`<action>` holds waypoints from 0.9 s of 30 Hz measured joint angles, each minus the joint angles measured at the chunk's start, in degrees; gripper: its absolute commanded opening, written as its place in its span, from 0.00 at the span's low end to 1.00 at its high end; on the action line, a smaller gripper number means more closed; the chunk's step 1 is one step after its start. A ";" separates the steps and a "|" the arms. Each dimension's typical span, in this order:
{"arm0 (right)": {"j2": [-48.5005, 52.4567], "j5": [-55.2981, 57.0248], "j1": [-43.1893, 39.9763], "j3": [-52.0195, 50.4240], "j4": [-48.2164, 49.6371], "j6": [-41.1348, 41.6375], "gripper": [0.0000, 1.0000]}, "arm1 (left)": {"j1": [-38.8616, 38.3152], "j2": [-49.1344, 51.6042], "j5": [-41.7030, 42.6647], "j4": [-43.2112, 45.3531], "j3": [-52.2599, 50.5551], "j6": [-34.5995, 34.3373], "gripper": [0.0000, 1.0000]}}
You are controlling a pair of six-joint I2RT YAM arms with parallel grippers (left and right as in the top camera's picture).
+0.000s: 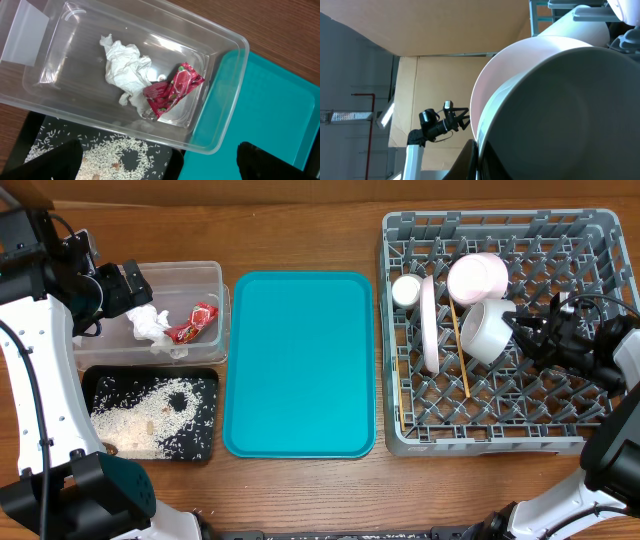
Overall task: Sort waste into correct bins and load items into the dishwasher
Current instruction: 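Lower the white bowl into the rack and tilt it upright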
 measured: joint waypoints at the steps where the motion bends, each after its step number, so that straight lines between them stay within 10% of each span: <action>1: 0.00 -0.02 0.00 0.00 0.04 0.04 0.04 | 0.00 0.00 0.00 0.00 0.00 0.00 1.00; 27: 0.02 0.11 0.02 5.07 -0.57 4.72 0.04 | 0.00 0.00 0.00 0.00 0.00 0.00 1.00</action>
